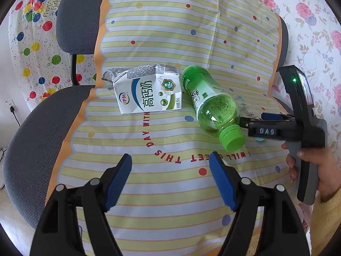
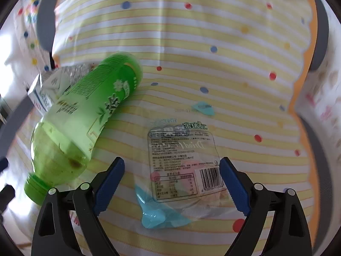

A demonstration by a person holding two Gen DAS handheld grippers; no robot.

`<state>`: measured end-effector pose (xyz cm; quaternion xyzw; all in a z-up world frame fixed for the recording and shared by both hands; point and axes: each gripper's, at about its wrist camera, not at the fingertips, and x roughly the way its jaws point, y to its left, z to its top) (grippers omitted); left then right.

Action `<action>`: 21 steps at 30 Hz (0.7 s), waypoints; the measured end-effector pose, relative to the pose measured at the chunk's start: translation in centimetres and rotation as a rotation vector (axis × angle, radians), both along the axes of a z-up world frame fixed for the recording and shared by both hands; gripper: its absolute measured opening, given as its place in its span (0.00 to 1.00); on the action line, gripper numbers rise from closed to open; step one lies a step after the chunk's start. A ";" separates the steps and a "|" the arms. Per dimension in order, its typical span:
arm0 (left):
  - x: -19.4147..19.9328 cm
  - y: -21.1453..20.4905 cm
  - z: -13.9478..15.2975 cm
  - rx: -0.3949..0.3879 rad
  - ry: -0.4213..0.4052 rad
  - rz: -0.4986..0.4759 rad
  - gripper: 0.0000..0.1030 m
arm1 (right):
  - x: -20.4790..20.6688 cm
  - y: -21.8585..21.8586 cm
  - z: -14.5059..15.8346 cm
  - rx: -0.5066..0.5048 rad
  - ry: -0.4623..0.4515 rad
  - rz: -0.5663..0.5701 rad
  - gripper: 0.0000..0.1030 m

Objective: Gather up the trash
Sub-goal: 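Grasp the clear straw with the teal tip using the right tool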

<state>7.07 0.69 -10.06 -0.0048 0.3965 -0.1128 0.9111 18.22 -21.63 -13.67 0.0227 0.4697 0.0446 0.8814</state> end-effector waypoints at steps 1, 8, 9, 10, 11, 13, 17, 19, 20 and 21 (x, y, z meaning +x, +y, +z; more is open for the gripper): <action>-0.1 0.1 0.0 0.000 -0.001 0.000 0.71 | -0.1 -0.4 0.0 0.004 0.003 0.000 0.81; -0.5 1.1 -0.4 -0.010 0.014 0.018 0.71 | -2.8 -1.0 1.1 -0.077 -0.038 -0.026 0.11; -0.6 1.2 -0.3 -0.010 0.014 0.019 0.71 | -3.4 -1.1 1.6 -0.067 -0.055 -0.032 0.10; -0.7 1.3 -0.3 -0.007 0.012 0.020 0.71 | -4.1 -1.4 2.2 -0.042 -0.076 -0.037 0.10; -0.8 1.4 -0.3 -0.003 0.009 0.022 0.71 | -4.9 -1.7 3.2 -0.001 -0.105 -0.042 0.10; -0.8 1.7 -0.2 0.002 0.006 0.032 0.71 | -6.8 -2.6 5.4 0.095 -0.166 -0.042 0.10; -0.6 2.3 0.1 0.000 -0.002 0.053 0.71 | -8.8 -4.0 8.7 0.298 -0.223 -0.033 0.09; -0.4 2.7 0.4 -0.003 -0.010 0.065 0.71 | -9.7 -4.6 9.5 0.370 -0.238 -0.043 0.04; -0.2 3.0 0.5 -0.003 -0.016 0.072 0.71 | -10.2 -5.0 9.8 0.399 -0.246 -0.050 0.01; 0.0 3.3 0.7 -0.005 -0.025 0.078 0.71 | -10.3 -5.1 9.9 0.411 -0.256 -0.052 0.01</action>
